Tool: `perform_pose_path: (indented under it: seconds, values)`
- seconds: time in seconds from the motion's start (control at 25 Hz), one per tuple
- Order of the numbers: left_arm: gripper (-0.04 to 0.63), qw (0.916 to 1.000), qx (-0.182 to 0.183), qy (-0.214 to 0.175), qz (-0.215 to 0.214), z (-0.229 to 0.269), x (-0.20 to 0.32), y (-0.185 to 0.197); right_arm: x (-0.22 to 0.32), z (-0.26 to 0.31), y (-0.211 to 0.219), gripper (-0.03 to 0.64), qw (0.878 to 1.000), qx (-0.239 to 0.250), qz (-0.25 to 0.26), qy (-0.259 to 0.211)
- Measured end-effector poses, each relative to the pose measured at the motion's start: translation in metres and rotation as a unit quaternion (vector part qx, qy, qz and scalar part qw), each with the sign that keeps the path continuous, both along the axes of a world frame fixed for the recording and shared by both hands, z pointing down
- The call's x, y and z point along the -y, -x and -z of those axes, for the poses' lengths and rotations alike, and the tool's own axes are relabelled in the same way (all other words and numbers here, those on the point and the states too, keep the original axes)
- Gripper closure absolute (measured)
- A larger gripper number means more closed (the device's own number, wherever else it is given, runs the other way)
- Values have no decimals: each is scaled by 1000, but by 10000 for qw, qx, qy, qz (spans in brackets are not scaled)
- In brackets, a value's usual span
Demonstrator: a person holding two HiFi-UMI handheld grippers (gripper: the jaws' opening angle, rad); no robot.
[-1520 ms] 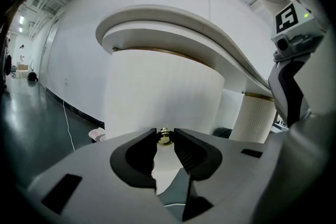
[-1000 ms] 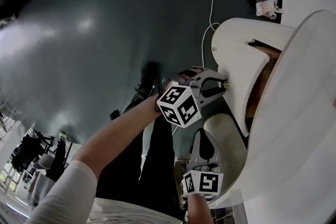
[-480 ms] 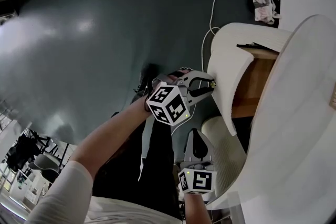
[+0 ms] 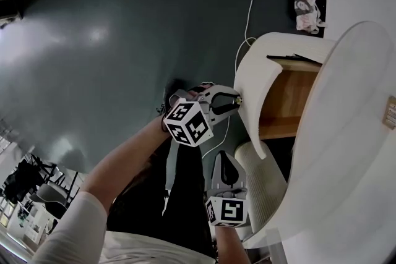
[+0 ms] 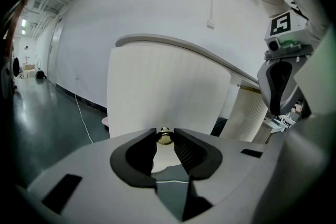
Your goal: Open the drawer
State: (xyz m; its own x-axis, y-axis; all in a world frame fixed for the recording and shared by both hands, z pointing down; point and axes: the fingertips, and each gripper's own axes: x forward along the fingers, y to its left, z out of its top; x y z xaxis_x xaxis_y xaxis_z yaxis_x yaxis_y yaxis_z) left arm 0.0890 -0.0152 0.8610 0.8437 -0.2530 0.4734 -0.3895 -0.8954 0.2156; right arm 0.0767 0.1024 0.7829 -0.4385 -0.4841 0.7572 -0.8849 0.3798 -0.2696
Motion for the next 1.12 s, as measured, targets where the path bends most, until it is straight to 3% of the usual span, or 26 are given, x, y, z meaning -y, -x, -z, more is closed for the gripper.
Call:
perform_pose_path:
  seconds: [1.12]
  values:
    - [486,9994,251,217,-19,0,-22,56,-6,15,32,606,9997,139,194,27]
